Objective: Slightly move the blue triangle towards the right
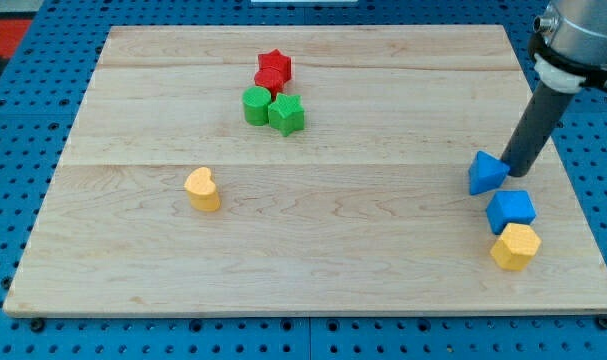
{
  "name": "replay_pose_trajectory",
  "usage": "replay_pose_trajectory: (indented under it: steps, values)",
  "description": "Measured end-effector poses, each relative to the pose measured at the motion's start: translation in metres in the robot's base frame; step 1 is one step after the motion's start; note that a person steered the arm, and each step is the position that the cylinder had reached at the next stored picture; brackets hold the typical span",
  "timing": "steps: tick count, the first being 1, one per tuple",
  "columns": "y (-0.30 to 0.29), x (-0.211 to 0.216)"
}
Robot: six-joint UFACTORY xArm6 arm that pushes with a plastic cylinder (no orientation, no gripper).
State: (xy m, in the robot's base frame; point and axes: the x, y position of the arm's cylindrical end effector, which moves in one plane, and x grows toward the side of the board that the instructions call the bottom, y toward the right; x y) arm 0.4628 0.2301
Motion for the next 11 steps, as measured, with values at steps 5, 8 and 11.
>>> replay_pose_trajectory:
  steps: [5, 8, 11]
  values:
    - [-0.101, -0.001]
    - [-0.071, -0.001]
    - [-0.063, -0.002]
